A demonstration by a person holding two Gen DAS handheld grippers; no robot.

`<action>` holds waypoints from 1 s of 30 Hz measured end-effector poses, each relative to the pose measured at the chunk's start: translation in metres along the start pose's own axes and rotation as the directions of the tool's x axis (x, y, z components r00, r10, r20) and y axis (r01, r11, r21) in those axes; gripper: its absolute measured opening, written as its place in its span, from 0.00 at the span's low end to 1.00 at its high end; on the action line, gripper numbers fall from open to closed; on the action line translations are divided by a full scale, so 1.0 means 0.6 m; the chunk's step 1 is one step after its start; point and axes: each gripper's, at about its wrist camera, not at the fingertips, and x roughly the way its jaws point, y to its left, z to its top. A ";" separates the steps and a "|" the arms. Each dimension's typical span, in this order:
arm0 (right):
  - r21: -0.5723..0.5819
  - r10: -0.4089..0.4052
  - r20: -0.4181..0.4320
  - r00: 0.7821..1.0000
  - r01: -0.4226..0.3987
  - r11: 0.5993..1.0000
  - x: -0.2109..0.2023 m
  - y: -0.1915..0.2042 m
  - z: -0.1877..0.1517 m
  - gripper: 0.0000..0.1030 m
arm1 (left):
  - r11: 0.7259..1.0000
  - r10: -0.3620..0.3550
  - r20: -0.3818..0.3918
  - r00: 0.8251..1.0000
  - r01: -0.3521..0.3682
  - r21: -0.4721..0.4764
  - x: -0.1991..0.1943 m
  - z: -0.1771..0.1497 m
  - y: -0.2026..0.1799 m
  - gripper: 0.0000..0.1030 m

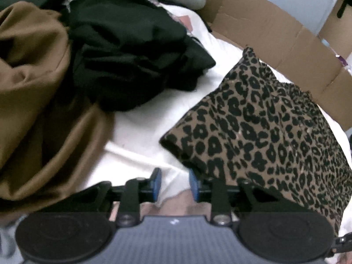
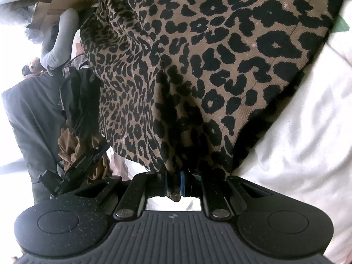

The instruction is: Fold clothes

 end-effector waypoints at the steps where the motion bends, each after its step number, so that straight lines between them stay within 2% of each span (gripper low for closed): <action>1: -0.001 -0.001 0.000 1.000 0.001 1.000 0.000 0.000 0.000 0.08 | 1.000 -0.004 0.006 1.000 0.004 -0.015 0.001 0.002 0.003 0.34; 2: -0.001 -0.003 0.000 1.000 0.003 1.000 0.000 0.000 0.000 0.08 | 1.000 -0.007 0.011 1.000 0.008 -0.029 0.002 0.005 0.007 0.36; 5: 0.003 -0.005 -0.003 1.000 0.005 1.000 0.001 -0.001 -0.002 0.08 | 0.999 -0.013 0.030 0.999 0.014 -0.032 0.007 0.012 0.012 0.53; 13: 0.013 -0.013 -0.011 1.000 0.013 1.000 -0.001 -0.005 -0.002 0.08 | 1.000 -0.021 0.066 0.998 0.021 -0.004 0.031 0.026 0.002 0.50; 17: 0.018 -0.014 -0.009 1.000 0.014 1.000 -0.005 -0.007 0.001 0.08 | 0.999 -0.042 0.087 0.995 0.042 -0.006 0.018 0.021 0.007 0.50; 25: 0.022 -0.013 -0.013 1.000 0.013 1.000 -0.006 -0.005 0.003 0.08 | 0.996 0.035 0.067 0.997 -0.040 0.081 0.008 0.007 0.018 0.49; 30: 0.018 -0.015 -0.011 1.000 0.015 1.000 -0.006 -0.004 0.004 0.08 | 0.991 0.049 0.067 0.997 -0.057 0.124 0.018 0.006 0.012 0.49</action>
